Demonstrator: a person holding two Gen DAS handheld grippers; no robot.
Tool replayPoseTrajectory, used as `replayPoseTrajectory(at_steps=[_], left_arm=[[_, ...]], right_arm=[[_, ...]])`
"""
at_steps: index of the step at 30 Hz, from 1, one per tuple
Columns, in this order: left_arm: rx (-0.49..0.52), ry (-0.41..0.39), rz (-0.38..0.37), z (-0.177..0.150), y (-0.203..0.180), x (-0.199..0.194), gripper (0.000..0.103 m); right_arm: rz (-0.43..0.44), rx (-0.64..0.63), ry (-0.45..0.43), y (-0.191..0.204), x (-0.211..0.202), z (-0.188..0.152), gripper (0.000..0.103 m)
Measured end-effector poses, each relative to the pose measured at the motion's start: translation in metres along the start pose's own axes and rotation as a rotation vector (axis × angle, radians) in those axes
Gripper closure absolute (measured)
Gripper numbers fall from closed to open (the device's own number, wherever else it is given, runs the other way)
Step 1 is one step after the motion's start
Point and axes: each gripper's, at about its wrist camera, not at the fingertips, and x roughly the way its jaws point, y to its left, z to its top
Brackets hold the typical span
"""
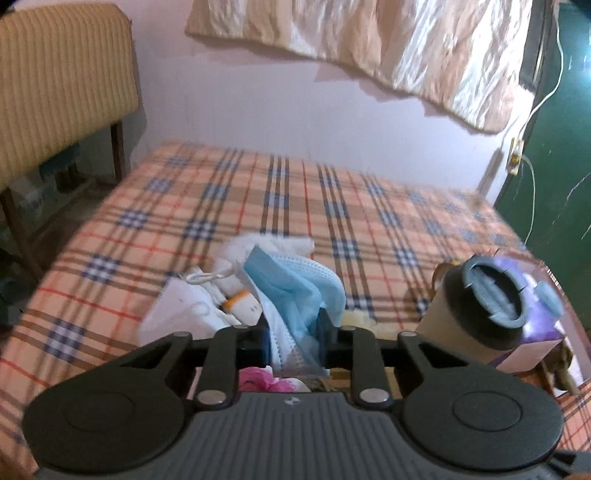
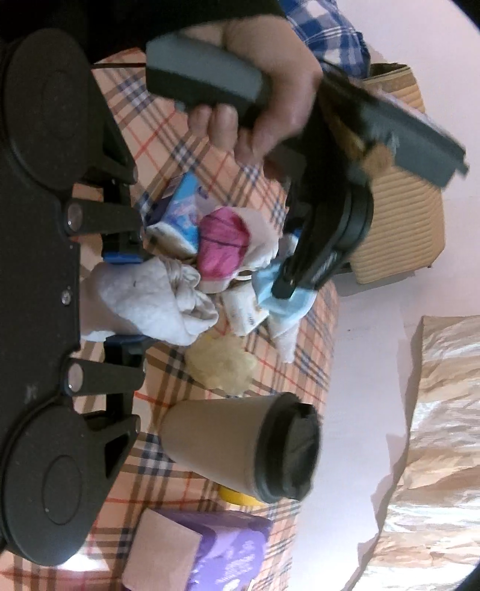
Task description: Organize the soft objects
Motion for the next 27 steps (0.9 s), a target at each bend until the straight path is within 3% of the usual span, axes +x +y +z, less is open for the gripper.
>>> replayPoseTrajectory(at_steps=[8, 18, 27], left_arm=[[0.007, -0.042, 0.050, 0.004, -0.006, -0.042, 0.079], [0.007, -0.065, 0.066, 0.022, -0.012, -0.055, 0.079], [0.008, -0.064, 0.060, 0.031, -0.020, -0.055, 0.079]], right_arm=[[-0.006, 0.019, -0.056, -0.004, -0.020, 0.034, 0.061], [-0.068, 0.061, -0.086, -0.015, -0.023, 0.104, 0.061], [-0.095, 0.091, -0.075, -0.022, -0.022, 0.124, 0.061]])
